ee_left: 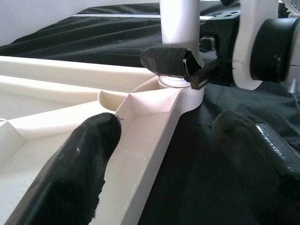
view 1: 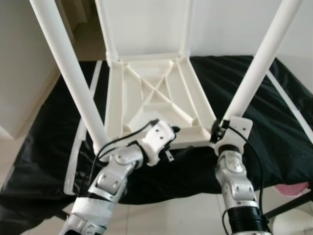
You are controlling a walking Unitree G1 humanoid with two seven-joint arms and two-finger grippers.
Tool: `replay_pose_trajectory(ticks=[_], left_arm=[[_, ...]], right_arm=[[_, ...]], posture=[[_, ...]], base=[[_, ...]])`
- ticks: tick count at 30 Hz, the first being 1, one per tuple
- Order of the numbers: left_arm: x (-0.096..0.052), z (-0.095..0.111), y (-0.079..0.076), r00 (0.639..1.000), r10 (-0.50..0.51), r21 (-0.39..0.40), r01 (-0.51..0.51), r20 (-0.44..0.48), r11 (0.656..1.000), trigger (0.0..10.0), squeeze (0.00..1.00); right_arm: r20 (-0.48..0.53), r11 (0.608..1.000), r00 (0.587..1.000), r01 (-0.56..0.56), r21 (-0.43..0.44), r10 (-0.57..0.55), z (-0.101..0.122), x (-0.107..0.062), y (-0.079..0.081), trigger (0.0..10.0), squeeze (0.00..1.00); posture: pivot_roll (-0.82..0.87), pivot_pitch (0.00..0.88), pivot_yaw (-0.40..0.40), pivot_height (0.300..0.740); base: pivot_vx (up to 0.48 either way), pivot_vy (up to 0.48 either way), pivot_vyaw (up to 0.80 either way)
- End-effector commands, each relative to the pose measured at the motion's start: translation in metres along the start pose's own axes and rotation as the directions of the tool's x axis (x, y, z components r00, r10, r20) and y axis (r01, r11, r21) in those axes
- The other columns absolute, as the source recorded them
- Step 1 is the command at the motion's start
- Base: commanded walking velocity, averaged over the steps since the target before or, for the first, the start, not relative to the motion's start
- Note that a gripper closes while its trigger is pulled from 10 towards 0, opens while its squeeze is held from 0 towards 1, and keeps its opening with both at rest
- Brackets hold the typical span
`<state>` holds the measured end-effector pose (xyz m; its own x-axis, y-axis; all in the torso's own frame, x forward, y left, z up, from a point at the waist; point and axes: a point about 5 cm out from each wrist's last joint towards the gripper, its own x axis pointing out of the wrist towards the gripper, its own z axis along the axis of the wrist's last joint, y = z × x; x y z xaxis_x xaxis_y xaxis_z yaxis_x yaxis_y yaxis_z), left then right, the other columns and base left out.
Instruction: Building children table
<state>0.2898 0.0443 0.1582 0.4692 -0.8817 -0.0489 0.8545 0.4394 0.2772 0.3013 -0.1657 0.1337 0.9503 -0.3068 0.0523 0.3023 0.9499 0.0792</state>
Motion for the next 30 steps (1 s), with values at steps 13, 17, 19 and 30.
replay_pose_trajectory(ticks=[13,17,19,30], left_arm=[[-0.003,-0.002,0.002,1.000,0.010,-0.001,-0.010,0.001,1.000,10.0,0.00],[-0.003,-0.002,0.002,1.000,0.008,-0.001,-0.008,0.004,1.000,10.0,0.00],[-0.002,-0.002,0.002,1.000,0.005,0.000,-0.005,0.005,1.000,10.0,0.00],[0.002,-0.001,0.002,1.000,-0.012,0.017,0.012,-0.006,1.000,10.0,0.00]], right_arm=[[0.036,0.961,0.960,-0.277,-0.023,0.278,-0.004,-0.003,-0.031,10.0,0.27],[0.026,0.947,0.947,-0.320,-0.018,0.320,-0.003,-0.001,-0.031,10.0,0.00],[0.025,0.923,0.923,-0.384,-0.032,0.384,0.000,0.002,-0.032,10.0,0.00],[-0.032,0.753,0.771,-0.629,-0.192,0.636,0.002,0.023,-0.018,10.0,0.00]], posture=[[-0.09,0.027,0.009,0.740],[-0.09,0.027,0.010,0.740],[-0.09,0.024,0.013,0.740],[-0.08,0.000,0.016,0.740]], base=[[0.000,0.000,0.00],[0.000,0.000,0.00],[0.000,0.000,0.00],[0.000,0.000,0.00]])
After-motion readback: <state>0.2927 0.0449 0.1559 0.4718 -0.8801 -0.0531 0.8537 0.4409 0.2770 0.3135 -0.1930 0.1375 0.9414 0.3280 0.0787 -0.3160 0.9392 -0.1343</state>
